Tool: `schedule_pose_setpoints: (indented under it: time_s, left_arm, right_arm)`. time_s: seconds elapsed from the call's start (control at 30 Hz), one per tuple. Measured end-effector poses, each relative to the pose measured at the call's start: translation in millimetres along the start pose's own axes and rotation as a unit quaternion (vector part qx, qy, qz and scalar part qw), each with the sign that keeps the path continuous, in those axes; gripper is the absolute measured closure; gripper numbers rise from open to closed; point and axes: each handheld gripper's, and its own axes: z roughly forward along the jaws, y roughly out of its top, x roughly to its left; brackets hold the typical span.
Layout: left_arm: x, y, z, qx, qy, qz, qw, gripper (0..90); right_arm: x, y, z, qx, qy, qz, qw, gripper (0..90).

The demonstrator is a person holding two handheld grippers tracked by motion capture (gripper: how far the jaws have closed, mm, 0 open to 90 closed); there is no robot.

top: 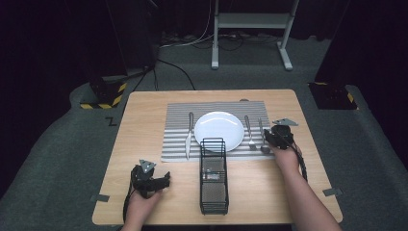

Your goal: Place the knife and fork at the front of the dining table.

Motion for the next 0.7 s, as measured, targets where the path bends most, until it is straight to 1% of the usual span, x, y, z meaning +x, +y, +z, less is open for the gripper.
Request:
schedule_pose_setpoints:
  time_s: [0.1, 0.2, 0.3, 0.37, 0.47, 0.53, 0.63, 0.67, 0.7]
  left_arm:
    - [0.0, 0.0, 0.0, 0.0, 0.0, 0.0, 1.0, 9.0]
    - [0.0, 0.0, 0.0, 0.0, 0.0, 0.0, 1.0, 9.0]
    - [0.0, 0.0, 0.0, 0.0, 0.0, 0.0, 1.0, 9.0]
    - [0.0, 0.0, 0.0, 0.0, 0.0, 0.0, 1.0, 9.0]
    - [0.0, 0.0, 0.0, 0.0, 0.0, 0.0, 1.0, 9.0]
    - [0.1, 0.0, 0.0, 0.0, 0.0, 0.001, 1.0, 9.0]
    - [0.2, 0.0, -0.1, 0.0, 0.0, 0.001, 1.0, 8.9]
    - [0.2, 0.0, -0.1, 0.0, 0.0, 0.001, 1.0, 8.9]
    - [0.2, 0.0, -0.1, 0.0, -0.001, 0.001, 1.0, 9.0]
  right_arm:
    - [1.8, -4.7, -14.4, -0.013, 0.009, 0.005, 0.9999, 54.1]
    - [4.7, -14.7, -31.7, -0.025, 0.015, 0.006, 0.9996, 46.1]
    - [6.0, -32.1, -52.0, -0.03, 0.019, 0.008, 0.9993, 37.2]
    - [5.5, -47.0, -66.3, -0.034, 0.016, 0.015, 0.9992, 34.2]
    - [5.0, -63.4, -79.9, -0.024, 0.013, 0.013, 0.9995, 30.0]
    - [4.4, -75.8, -89.8, -0.012, 0.011, 0.001, 0.9999, 28.3]
    - [2.8, -91.6, -103.0, 0.011, 0.007, -0.004, 0.9999, 24.9]
    - [2.1, -97.6, -107.3, 0.018, 0.008, -0.007, 0.9998, 22.4]
    - [1.9, -100.9, -109.1, 0.024, 0.006, -0.01, 0.9996, 21.3]
